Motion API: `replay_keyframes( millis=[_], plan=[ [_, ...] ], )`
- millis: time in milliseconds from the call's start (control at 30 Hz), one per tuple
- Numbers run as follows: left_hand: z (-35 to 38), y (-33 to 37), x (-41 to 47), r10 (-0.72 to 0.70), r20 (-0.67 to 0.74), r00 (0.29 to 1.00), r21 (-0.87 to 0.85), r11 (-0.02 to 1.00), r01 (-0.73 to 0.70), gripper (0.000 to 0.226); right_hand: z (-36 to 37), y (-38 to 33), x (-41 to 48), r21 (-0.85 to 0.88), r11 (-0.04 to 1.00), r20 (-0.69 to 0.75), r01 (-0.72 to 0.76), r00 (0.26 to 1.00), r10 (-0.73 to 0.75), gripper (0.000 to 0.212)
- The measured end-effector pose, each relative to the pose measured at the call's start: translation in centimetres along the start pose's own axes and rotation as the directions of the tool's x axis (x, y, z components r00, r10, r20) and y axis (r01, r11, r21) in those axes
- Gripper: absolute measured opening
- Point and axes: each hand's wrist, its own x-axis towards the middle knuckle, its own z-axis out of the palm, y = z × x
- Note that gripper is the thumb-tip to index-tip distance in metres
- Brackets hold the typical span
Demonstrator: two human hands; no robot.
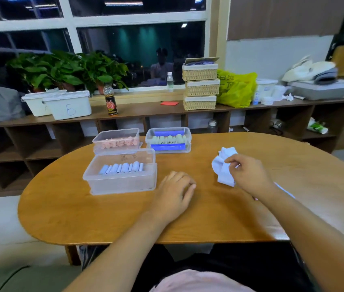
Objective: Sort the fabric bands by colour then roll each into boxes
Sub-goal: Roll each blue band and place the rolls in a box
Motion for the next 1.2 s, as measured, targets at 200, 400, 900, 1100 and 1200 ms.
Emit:
replay_keyframes(
  millis=[200,400,900,1100,1200],
  plan=[
    [3.5,0.4,2.6,-0.032,0.107,0.994,-0.023,0.999,0.035,0.012,-2.2,5.5,0.9,-0.032,0.998,-0.003,-0.062,0.998,0.062,0.031],
    [6.1,2.0,5.5,-0.206,0.252,0.945,-0.114,0.964,0.241,0.035,-1.2,5.9,0.7,-0.121,0.991,0.015,-0.050,0.999,0.052,0.023],
    [5.5,4.2,6.9,-0.521,0.208,0.828,-0.471,0.689,0.551,0.011,2.8,6.5,-1.0,-0.249,0.965,-0.006,0.078,0.997,-0.082,0.035],
    [2.8,1.1,5.3,-0.644,0.141,0.752,-0.543,0.584,0.603,0.007,3.4,5.7,-1.1,-0.241,0.957,0.011,0.162,0.986,-0.165,0.044],
    [1.8,-0.4,4.0,-0.636,0.137,0.759,-0.534,0.597,0.598,0.019,3.8,4.7,-0.7,-0.234,0.951,0.085,0.201,0.979,-0.186,0.048]
  ],
)
